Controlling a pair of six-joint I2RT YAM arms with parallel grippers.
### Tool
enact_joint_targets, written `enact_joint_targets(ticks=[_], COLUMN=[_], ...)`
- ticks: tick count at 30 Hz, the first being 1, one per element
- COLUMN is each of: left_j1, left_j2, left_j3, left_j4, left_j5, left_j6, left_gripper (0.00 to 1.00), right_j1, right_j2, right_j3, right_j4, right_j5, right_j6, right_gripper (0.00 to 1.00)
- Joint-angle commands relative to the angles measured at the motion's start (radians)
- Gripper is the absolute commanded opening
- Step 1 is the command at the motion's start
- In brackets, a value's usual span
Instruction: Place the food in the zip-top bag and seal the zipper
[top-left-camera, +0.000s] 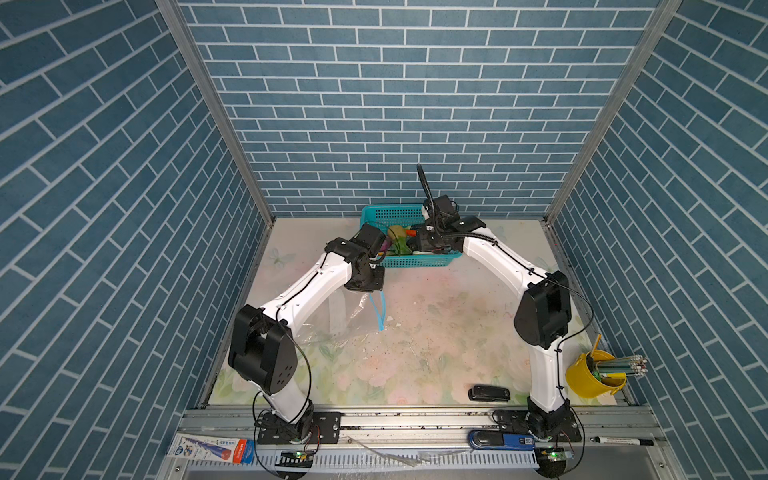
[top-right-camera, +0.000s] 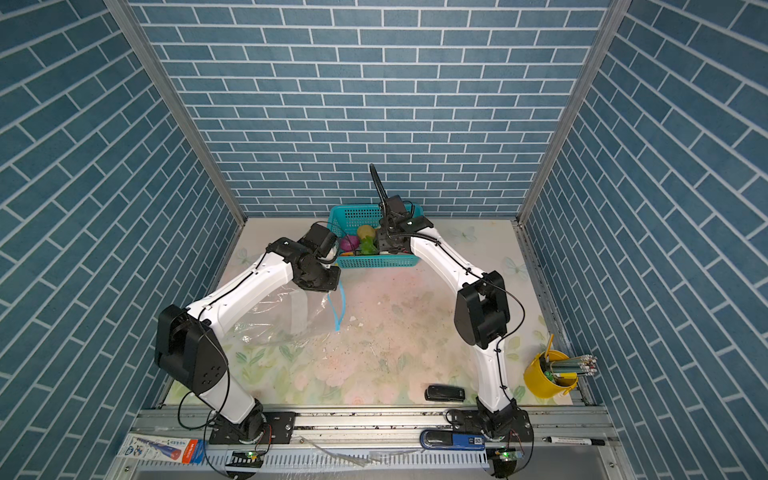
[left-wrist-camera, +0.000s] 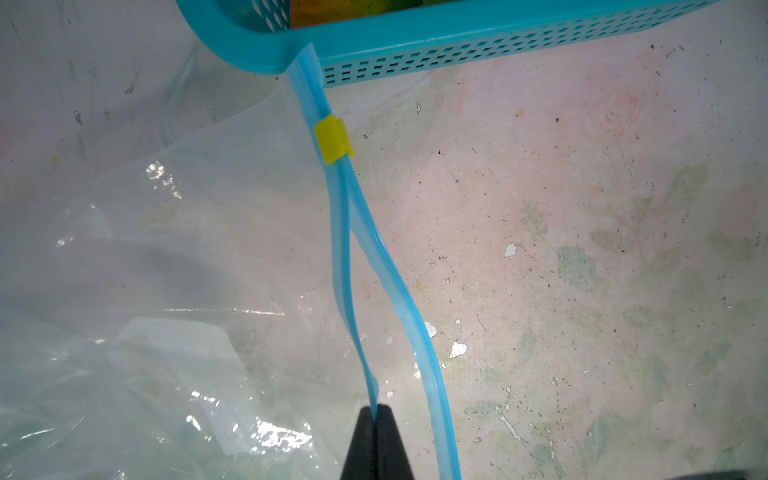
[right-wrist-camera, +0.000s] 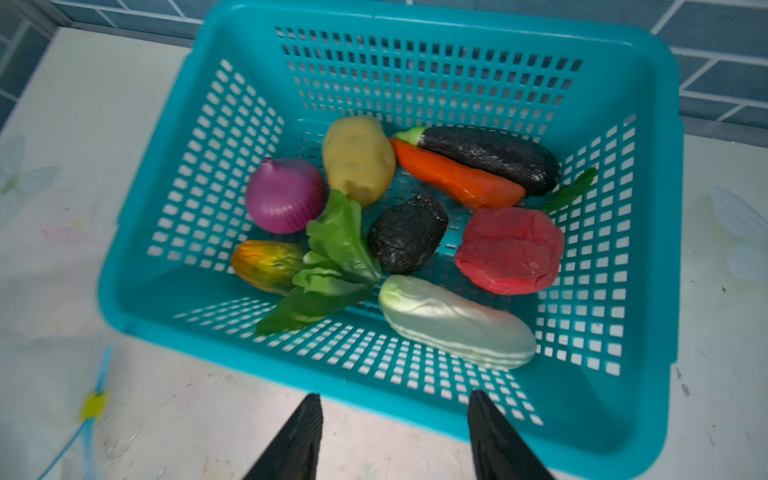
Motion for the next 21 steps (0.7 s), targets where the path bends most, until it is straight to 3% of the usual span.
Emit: enact_joint_targets(ticks=[1,7,21], left_j1=[0.004,0.004,0.004], left_j2=[0.017,0.027,-0.024], left_j3=[0.036,0.038,-0.005], left_j4=[-0.02,-0.026,-0.026], left_j5=[-0.007,-0.001,-0.003], left_j6=[0.017,0.022,0.021], left_gripper=[0.0,0.0,0.0], right_j1=[-0.029,-0.061,-0.112], right_j2=[0.137,0.258,0.183], right_j3=[0.171,0.311,0.125], right_j4=[-0.207,-0.323,-0.32], right_j5=[0.006,-0.014,0.016], right_j6=[-0.005,0.01,-0.03], right_gripper=[0.54,0.52,0.5])
